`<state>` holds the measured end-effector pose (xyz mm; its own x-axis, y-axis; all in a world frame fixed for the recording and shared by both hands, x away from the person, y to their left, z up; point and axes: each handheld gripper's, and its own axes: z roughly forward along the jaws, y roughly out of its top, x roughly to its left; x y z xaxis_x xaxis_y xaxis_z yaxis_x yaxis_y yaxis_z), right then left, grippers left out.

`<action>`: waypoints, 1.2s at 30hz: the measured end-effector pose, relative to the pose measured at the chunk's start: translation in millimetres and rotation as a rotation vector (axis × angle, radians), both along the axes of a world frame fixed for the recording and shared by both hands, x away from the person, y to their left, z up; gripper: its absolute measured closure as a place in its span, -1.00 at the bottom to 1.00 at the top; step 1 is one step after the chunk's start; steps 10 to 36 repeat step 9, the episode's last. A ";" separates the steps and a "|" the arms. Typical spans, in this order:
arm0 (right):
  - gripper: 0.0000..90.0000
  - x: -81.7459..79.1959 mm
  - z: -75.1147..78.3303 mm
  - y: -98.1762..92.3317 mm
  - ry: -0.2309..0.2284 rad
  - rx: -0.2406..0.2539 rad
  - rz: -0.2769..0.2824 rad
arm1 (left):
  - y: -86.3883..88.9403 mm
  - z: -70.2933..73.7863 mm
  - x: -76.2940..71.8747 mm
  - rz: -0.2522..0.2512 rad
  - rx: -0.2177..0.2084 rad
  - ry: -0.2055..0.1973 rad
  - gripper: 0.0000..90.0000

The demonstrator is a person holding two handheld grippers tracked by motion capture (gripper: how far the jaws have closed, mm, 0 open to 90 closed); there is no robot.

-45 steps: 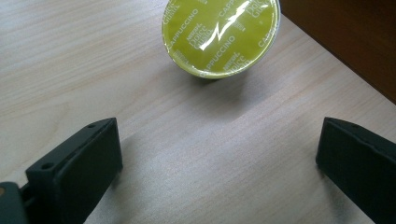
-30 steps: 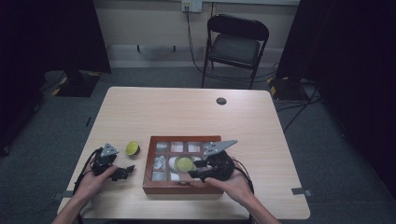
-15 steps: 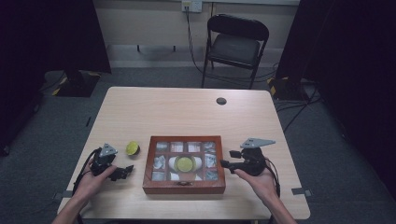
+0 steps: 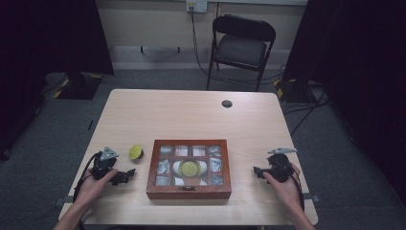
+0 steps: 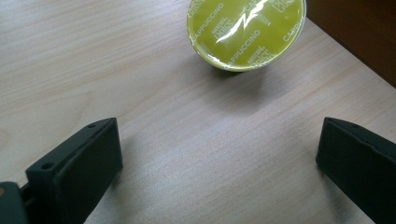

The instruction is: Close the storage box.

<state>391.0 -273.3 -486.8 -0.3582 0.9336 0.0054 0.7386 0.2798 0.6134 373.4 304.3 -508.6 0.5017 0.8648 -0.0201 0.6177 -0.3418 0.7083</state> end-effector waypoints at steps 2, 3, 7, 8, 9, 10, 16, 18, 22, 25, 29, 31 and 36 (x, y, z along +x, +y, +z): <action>-0.69 -0.8 -2.8 -0.9 -0.028 -0.005 -0.023 | 0.0 0.0 0.0 0.000 0.000 0.000 -1.00; -0.73 -2.0 -5.4 -0.3 -0.052 -0.004 -0.036 | -0.1 -0.1 0.0 0.001 -0.001 0.000 -1.00; -0.80 -6.9 -14.3 -0.6 -0.141 0.027 -0.058 | -0.5 0.0 -0.4 0.020 -0.001 0.001 -1.00; -0.80 -6.9 -14.3 -0.6 -0.141 0.027 -0.058 | -0.5 0.0 -0.4 0.020 -0.001 0.001 -1.00; -0.80 -7.4 -14.3 -0.3 -0.139 0.027 -0.065 | -0.8 0.0 -0.9 0.028 0.000 -0.001 -1.00; -0.80 -7.4 -14.3 -0.3 -0.139 0.027 -0.065 | -0.8 0.0 -0.9 0.028 0.000 -0.001 -1.00; -0.80 -7.4 -14.3 -0.3 -0.139 0.027 -0.065 | -0.8 0.0 -0.9 0.028 0.000 -0.001 -1.00; -0.80 -7.4 -14.3 -0.3 -0.139 0.027 -0.065 | -0.8 0.0 -0.9 0.028 0.000 -0.001 -1.00; -0.80 -7.4 -14.3 -0.3 -0.139 0.027 -0.065 | -0.8 0.0 -0.9 0.028 0.000 -0.001 -1.00; -0.80 -7.4 -14.3 -0.3 -0.139 0.027 -0.065 | -0.8 0.0 -0.9 0.028 0.000 -0.001 -1.00; -0.80 -7.4 -14.3 -0.3 -0.139 0.027 -0.065 | -0.8 0.0 -0.9 0.028 0.000 -0.001 -1.00; -0.80 -7.4 -14.3 -0.3 -0.139 0.027 -0.065 | -0.8 0.0 -0.9 0.028 0.000 -0.001 -1.00; -0.80 -7.4 -14.3 -0.3 -0.139 0.027 -0.065 | -0.8 0.0 -0.9 0.028 0.000 -0.001 -1.00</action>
